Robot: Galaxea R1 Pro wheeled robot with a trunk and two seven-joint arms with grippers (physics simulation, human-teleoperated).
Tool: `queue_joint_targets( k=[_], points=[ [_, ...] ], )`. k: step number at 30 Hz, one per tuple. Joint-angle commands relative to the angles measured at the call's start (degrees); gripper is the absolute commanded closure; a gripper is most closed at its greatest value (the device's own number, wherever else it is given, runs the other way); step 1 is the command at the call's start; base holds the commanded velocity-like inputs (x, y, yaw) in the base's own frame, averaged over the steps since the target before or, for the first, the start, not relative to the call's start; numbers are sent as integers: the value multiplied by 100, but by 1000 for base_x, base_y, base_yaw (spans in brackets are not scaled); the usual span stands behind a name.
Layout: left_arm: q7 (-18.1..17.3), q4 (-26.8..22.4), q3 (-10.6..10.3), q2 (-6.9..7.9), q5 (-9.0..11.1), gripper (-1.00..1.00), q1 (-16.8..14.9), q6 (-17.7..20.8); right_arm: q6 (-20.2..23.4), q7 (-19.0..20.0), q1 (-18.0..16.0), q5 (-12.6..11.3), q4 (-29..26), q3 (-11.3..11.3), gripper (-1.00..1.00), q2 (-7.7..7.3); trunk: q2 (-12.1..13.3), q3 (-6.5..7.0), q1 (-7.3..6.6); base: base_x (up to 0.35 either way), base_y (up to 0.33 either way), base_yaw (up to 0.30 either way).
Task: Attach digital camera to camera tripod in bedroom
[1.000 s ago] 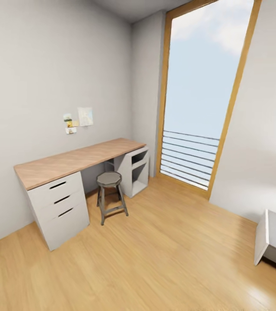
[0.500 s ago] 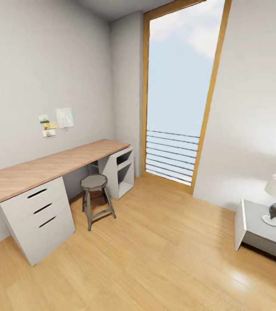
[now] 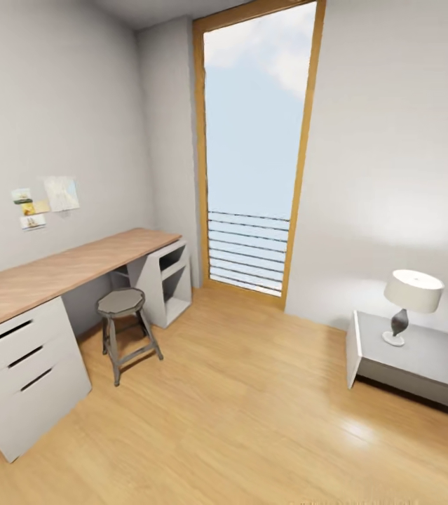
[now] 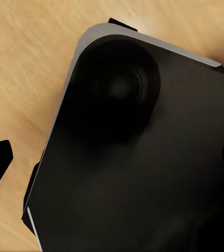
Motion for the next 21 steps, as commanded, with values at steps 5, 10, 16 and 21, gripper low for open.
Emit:
queue_joint_targets(
  k=[5, 10, 16, 21],
  points=[
    [0, 2, 23, -1, -2, -100, -2, -18, -12, 2, -1, 49, -1, -9, -100, -1, -2, -5, 0, 0, 0, -282],
    [7, 2, 37, -1, 3, -100, -2, -19, -12, 2, -1, 51, -1, -12, -100, -1, -2, -5, 0, 0, 0, -282],
    [-3, 2, 22, -1, -6, -100, -2, -19, -12, 2, -1, 51, -1, -10, -100, -1, -2, -5, 0, 149, 56, -282],
    [-4, 2, 3, -1, -30, -100, -2, -19, -12, 2, -1, 51, -1, -10, -100, -1, -2, -5, 0, 277, 173, -282]
  ],
)
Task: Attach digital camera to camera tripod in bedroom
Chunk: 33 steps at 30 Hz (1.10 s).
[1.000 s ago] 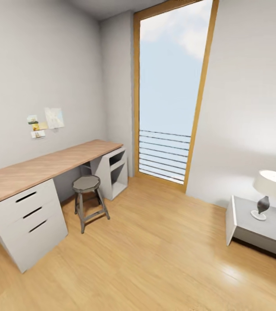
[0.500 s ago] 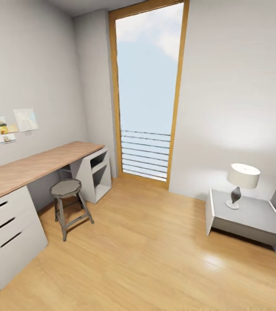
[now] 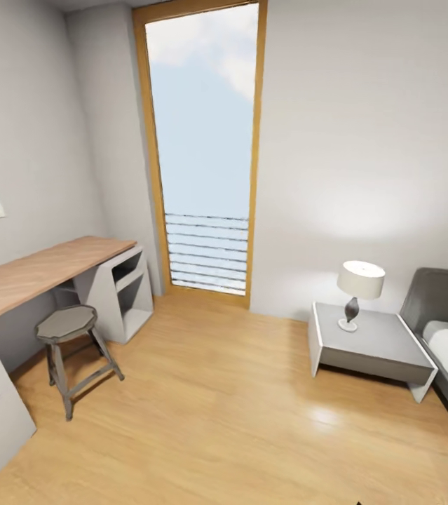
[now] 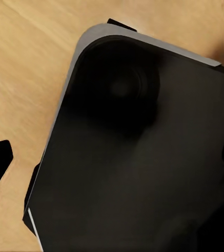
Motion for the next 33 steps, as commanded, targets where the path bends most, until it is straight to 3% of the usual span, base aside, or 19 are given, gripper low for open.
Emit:
queue_joint_targets(
  k=[1, 11, 33],
  points=[
    [-2, 2, 24, -1, -3, -100, -2, -13, -12, 2, -1, 51, -1, -9, -100, -1, -2, -5, 3, 296, 200, -282],
    [-4, -4, 12, -2, -24, -100, -2, -25, -12, 2, -1, 51, -1, -8, -100, -1, -2, -5, 3, 250, 176, -282],
    [6, -2, 48, -1, 30, -100, -2, -14, -12, 2, -1, 51, -1, -8, -100, -1, -2, -5, 3, 12, 9, -282]
  ],
)
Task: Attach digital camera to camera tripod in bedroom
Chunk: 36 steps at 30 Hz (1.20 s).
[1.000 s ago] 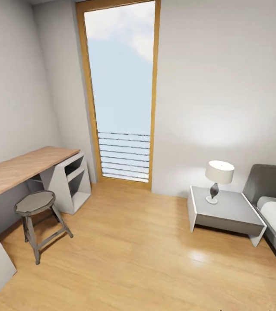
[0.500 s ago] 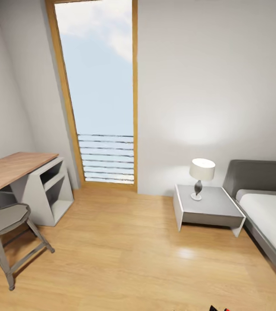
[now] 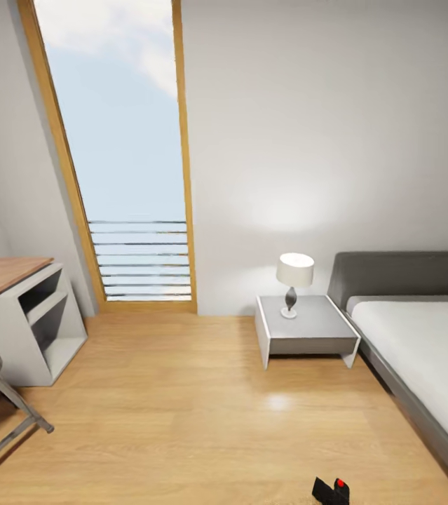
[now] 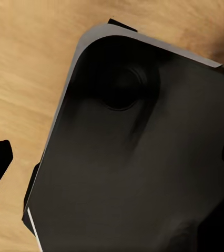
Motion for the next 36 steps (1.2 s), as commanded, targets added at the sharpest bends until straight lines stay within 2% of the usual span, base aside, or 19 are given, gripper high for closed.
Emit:
queue_joint_targets(
  k=[1, 6, 18, 36],
  points=[
    [0, 3, 28, 0, 3, -100, -2, -14, -12, 2, -1, 51, -1, -11, -100, -1, -3, -5, 0, 0, 0, -282],
    [-1, 3, 23, 0, 3, -100, -2, -14, -12, 2, -1, 52, -1, -9, -100, -1, -3, -5, 0, 76, 0, -282],
    [-3, 1, -7, -4, -46, -100, -2, -26, -12, 2, -1, 52, -1, -11, -100, -2, -3, -5, 0, 230, 36, -282],
    [-1, 5, 12, 0, -11, -100, -2, -20, -12, 2, -1, 52, -1, -15, -100, -8, -3, -5, 0, 11, 3, -282]
  ],
)
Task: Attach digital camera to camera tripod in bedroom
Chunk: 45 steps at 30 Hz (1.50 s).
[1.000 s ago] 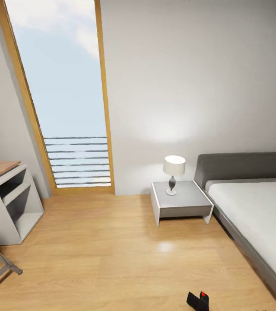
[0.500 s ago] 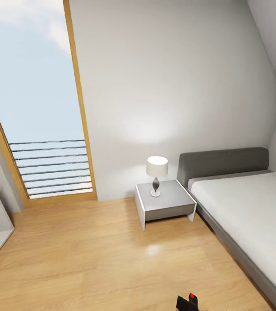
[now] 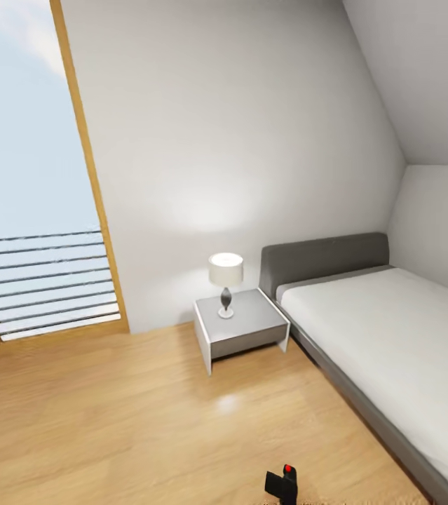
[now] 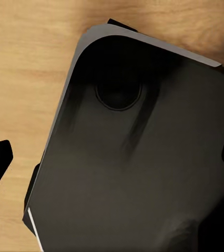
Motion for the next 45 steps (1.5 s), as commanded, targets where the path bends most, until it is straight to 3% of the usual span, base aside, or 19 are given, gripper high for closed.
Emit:
queue_joint_targets(
  k=[1, 27, 45],
  points=[
    [0, 2, 30, 0, 9, -100, -2, -13, -12, 2, -1, 51, -1, -8, -100, -2, -2, -5, 0, 0, 0, -282],
    [1, 2, 51, 0, 26, -100, -2, -8, -12, 2, -1, 51, -1, -4, -100, 4, -2, -5, 0, 0, 79, -277],
    [6, 2, 57, 1, 35, -100, -2, -8, 12, 2, -1, 132, -3, 85, -100, 13, -2, -5, 0, 0, 4, -36]
  ],
)
